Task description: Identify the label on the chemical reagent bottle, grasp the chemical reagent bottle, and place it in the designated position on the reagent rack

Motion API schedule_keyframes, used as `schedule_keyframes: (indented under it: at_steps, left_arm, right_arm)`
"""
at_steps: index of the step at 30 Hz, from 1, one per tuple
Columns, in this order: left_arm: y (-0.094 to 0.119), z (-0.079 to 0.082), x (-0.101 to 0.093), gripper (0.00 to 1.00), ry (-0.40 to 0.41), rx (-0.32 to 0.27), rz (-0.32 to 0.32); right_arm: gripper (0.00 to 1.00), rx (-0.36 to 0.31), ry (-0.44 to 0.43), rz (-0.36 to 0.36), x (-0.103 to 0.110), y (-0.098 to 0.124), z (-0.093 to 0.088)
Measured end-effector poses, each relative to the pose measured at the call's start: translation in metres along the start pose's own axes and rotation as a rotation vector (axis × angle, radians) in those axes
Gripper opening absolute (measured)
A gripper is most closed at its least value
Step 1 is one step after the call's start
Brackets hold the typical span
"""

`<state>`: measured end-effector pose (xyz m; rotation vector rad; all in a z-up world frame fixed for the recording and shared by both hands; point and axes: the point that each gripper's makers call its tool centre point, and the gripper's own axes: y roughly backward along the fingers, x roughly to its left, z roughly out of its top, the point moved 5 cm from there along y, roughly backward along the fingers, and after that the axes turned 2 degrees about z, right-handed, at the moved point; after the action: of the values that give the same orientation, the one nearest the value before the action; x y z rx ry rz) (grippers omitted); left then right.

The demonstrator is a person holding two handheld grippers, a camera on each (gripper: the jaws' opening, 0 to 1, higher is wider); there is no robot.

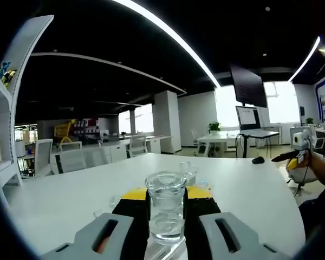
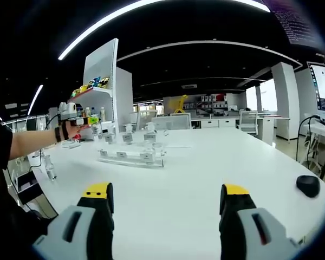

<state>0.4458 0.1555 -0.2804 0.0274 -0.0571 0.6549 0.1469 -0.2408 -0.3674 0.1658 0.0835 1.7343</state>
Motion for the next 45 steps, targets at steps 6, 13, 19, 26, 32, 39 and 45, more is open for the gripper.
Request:
schedule_keyframes:
  at_steps: [6, 13, 19, 26, 32, 39, 45]
  left_arm:
    - [-0.004, -0.005, -0.001, 0.23, -0.010, -0.004, -0.005]
    - [-0.008, -0.009, 0.001, 0.23, -0.020, -0.003, -0.004]
    - [-0.013, -0.013, 0.000, 0.23, -0.023, 0.002, -0.006]
    - [-0.016, -0.019, 0.003, 0.23, -0.040, 0.007, -0.001]
    - [-0.018, -0.026, 0.007, 0.23, -0.037, 0.010, 0.009]
    - [-0.019, -0.031, 0.010, 0.23, -0.042, 0.018, 0.017]
    - [-0.022, -0.038, 0.014, 0.23, -0.039, 0.024, 0.026]
  right_arm:
    - [0.77, 0.003, 0.005, -0.003, 0.000, 0.000, 0.001]
    - [0.77, 0.007, 0.006, -0.008, -0.002, 0.000, 0.000]
    - [0.77, 0.012, 0.008, -0.011, -0.003, 0.001, -0.001]
    - [0.77, 0.015, 0.015, -0.012, -0.003, 0.001, 0.000]
    - [0.77, 0.021, 0.018, -0.015, -0.004, -0.001, -0.001]
    - [0.77, 0.031, 0.022, -0.015, -0.003, -0.002, -0.002]
    - [0.77, 0.031, 0.024, -0.016, -0.004, -0.003, -0.001]
